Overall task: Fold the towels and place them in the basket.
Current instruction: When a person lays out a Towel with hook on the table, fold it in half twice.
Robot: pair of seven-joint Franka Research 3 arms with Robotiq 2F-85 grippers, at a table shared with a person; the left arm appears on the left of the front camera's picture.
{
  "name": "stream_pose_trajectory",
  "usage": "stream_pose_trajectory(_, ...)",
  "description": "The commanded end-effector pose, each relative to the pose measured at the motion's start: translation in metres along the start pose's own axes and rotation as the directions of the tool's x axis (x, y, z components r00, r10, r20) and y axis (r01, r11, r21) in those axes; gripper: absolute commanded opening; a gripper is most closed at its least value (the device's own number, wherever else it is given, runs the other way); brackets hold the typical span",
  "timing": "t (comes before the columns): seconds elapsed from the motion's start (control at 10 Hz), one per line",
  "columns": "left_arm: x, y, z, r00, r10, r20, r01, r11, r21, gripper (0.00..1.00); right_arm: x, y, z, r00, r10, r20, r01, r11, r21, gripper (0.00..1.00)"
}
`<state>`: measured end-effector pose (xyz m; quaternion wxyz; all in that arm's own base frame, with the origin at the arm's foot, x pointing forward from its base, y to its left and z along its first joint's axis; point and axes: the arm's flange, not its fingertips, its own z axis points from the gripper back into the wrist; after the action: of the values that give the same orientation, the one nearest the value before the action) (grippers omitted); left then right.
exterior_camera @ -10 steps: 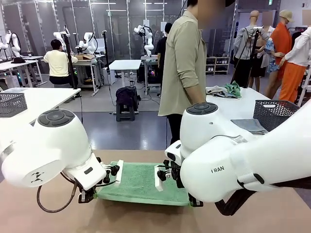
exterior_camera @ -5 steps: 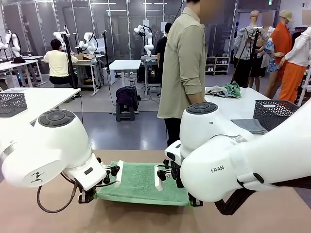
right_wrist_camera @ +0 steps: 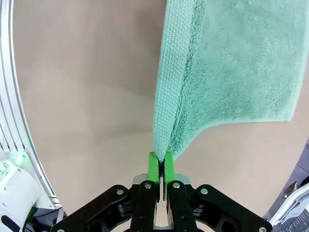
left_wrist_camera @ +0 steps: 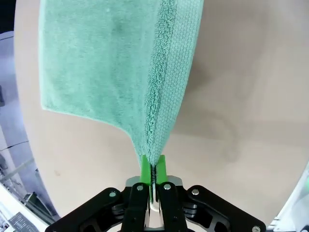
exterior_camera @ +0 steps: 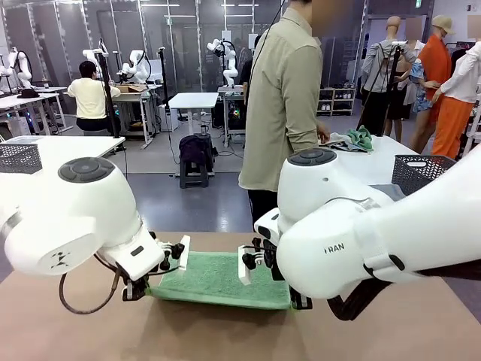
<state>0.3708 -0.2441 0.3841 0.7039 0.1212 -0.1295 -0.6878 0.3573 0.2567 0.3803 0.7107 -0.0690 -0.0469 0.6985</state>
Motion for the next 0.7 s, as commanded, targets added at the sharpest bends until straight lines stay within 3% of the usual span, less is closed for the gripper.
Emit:
stream_pose_trajectory(0.0,0.002,0.028,0.009,0.998,-0.041,-0.056,0.042,0.999,0.012,0.04,-0.002,-0.022,0.008,0.999,0.026,-0.033,-0.026,1.000,0.011,0.05)
stream_pose_trajectory(0.6,0.019,0.087,0.009,0.998,-0.037,-0.060,0.035,0.999,-0.036,0.04,-0.004,-0.079,0.035,0.999,0.034,-0.008,-0.034,0.999,0.032,0.05)
